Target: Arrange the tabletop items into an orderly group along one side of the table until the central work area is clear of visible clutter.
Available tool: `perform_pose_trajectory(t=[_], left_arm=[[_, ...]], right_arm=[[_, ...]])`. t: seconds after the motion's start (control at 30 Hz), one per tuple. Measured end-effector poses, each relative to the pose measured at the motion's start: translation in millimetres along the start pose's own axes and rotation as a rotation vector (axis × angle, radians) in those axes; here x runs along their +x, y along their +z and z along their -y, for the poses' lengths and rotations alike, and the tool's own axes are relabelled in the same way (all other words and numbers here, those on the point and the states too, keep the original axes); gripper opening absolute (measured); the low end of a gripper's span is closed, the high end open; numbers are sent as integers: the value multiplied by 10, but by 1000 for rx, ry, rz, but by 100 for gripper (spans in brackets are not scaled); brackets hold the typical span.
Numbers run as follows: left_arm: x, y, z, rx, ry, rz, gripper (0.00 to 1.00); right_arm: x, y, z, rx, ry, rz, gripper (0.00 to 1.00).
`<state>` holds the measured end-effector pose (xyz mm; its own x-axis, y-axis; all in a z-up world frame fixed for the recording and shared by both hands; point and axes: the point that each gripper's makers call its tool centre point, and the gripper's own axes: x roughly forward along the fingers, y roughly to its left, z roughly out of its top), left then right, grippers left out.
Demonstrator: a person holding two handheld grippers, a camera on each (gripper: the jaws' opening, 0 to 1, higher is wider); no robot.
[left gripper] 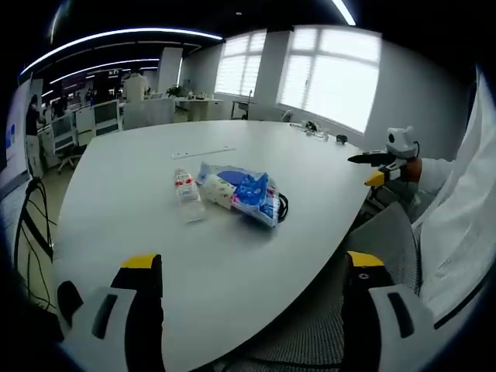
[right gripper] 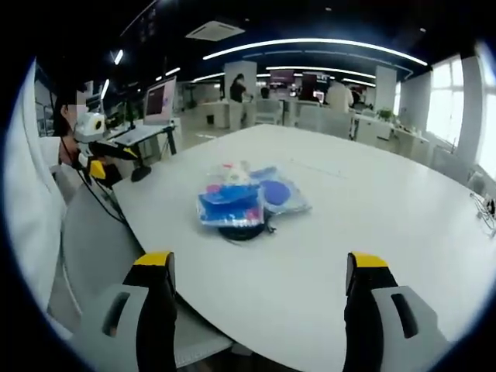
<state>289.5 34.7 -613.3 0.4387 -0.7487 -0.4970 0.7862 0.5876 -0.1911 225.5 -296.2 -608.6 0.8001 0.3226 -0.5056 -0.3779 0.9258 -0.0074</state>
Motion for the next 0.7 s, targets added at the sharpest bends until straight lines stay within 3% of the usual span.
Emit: perform_pose_trajectory(t=[0.7], left_arm=[[41,-3,28,11,-17,-9,99]], right_arm=[[-16,-29,39,-12,-2,-16,90]])
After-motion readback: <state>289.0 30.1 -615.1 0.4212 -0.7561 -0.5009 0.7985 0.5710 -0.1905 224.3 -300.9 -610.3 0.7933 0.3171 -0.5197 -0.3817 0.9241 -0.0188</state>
